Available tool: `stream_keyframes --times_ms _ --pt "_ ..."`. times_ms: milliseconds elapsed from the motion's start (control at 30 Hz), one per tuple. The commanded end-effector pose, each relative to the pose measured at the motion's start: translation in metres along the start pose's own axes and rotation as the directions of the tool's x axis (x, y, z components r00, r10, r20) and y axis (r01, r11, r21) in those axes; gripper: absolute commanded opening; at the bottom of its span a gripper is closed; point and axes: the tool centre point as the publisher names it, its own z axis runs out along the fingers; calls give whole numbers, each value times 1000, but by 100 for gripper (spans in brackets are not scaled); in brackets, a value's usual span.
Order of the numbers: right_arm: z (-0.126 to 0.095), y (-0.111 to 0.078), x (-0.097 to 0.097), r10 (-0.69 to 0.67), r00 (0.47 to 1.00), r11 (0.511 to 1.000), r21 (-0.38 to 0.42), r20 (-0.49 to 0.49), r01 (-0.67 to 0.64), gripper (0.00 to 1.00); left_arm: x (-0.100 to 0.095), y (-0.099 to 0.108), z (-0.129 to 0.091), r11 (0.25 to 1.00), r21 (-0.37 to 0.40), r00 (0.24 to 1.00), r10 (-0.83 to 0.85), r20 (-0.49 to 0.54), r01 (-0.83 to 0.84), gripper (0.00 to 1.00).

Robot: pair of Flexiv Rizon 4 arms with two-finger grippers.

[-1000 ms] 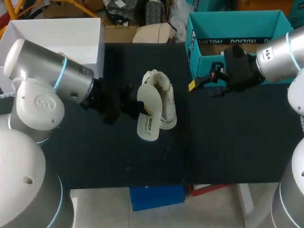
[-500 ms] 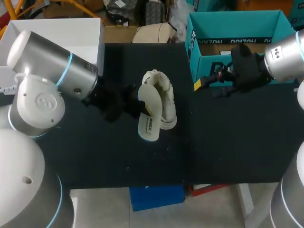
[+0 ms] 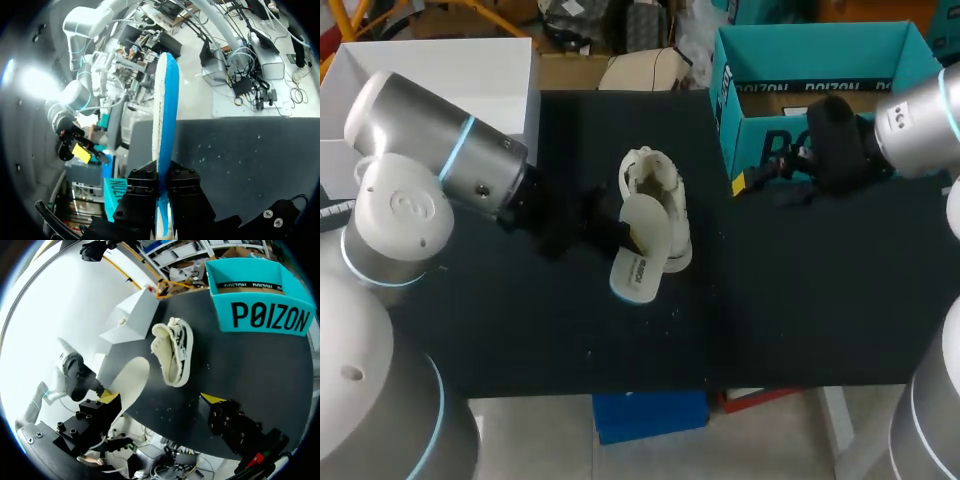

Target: Take the shoe out of the shoebox, open the shoe tongue, remove and reinsert the insole, then place the shoe into the shoebox

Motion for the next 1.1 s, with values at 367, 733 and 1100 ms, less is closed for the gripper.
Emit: stream_keyframes --times_ms 367,733,1100 --pt "-28 -40 -4 2 999 995 -95 38 1 100 1 3 35 979 198 999 -48 20 43 0" --pt "-28 -40 -4 2 999 995 -95 38 1 100 3 4 47 979 107 969 -148 -198 171 0" --pt "-28 -40 -4 2 999 995 -95 38 1 100 7 21 54 979 77 950 -162 -268 189 0"
